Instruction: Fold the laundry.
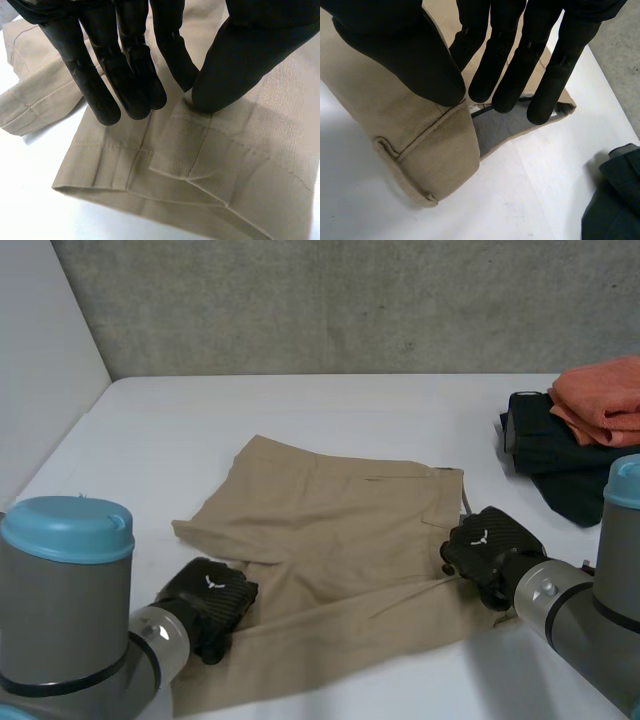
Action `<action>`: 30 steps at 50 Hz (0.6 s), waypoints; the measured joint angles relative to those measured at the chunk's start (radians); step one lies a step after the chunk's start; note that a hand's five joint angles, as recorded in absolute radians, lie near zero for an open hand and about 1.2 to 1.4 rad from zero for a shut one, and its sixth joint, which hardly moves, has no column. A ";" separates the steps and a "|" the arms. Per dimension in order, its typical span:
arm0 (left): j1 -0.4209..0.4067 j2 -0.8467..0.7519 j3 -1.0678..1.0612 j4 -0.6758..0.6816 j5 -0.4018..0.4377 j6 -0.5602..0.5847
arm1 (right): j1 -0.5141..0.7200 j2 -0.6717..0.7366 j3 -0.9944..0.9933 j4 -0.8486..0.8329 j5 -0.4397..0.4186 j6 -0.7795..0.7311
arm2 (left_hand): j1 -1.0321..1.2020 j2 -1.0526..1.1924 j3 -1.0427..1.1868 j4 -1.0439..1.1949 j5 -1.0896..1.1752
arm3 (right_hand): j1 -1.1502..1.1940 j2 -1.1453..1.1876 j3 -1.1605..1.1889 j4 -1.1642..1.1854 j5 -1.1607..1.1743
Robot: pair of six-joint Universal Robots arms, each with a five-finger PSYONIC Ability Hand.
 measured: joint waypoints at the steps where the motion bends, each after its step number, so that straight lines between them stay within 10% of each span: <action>1: 0.000 0.006 -0.001 -0.007 -0.001 0.000 | 0.000 -0.005 0.000 0.004 0.000 -0.001 | 0.000 0.000 0.000 0.000 0.000 | 0.000 0.000 0.000 0.000 0.000; 19: -0.086 0.335 -0.016 -0.243 -0.008 0.017 | -0.016 -0.244 0.037 0.357 -0.036 -0.246 | 0.000 0.002 0.004 0.003 0.000 | 0.000 0.000 0.000 0.000 0.000; 30: -0.021 0.019 0.235 0.039 -0.021 0.033 | -0.025 0.015 -0.196 0.132 -0.064 -0.076 | 0.000 0.003 0.005 0.004 0.000 | 0.000 0.000 0.000 0.000 0.000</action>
